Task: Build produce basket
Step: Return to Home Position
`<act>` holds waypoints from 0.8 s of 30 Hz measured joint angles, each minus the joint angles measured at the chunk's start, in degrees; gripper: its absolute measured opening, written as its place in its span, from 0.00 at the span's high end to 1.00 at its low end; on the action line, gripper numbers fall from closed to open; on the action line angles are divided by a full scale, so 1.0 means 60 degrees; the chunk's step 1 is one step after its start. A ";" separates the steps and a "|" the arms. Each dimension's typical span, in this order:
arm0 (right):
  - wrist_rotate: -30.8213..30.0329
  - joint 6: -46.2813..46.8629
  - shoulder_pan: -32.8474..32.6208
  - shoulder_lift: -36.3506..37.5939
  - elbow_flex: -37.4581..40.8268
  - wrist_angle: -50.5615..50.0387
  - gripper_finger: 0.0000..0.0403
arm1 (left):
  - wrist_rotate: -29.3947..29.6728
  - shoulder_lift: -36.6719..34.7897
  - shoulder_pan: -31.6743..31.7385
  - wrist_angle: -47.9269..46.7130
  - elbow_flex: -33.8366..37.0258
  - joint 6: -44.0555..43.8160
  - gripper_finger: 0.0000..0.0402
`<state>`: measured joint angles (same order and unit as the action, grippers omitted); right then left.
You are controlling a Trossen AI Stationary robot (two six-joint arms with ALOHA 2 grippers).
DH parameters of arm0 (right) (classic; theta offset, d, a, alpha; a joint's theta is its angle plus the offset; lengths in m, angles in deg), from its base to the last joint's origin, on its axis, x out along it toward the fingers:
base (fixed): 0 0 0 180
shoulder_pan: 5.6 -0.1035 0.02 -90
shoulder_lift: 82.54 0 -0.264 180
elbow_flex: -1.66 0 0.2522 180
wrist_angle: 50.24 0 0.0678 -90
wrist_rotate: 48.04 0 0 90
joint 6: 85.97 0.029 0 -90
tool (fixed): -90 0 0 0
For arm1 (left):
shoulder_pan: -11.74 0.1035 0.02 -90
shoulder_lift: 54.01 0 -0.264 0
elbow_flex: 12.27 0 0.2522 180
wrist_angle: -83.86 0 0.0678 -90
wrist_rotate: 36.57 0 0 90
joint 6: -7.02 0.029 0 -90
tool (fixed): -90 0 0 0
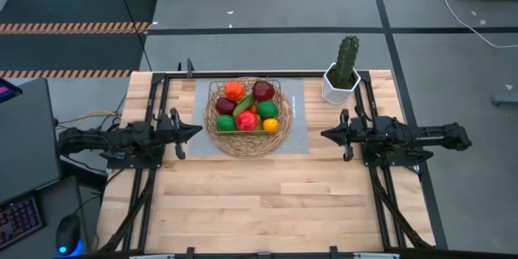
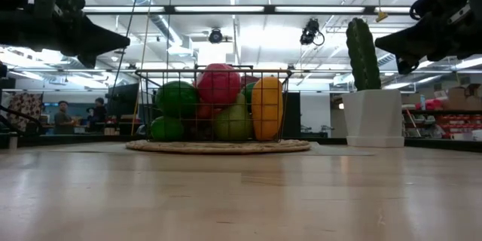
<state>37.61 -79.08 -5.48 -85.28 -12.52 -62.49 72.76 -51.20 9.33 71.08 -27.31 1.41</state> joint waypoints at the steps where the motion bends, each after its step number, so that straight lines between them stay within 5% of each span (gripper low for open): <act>1: -0.0094 -0.0003 0.0000 -0.0030 0.0003 0.0018 0.97 | -0.0007 0.0014 0.0000 0.0029 0.0000 0.0009 0.99; 24: -0.0084 0.0146 0.0000 -0.0047 0.0007 0.0031 0.96 | -0.0011 0.0021 -0.0004 0.0268 0.0029 -0.0207 0.97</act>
<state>37.10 -78.20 -5.48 -85.57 -12.48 -62.30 72.69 -51.07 9.30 72.69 -27.14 0.17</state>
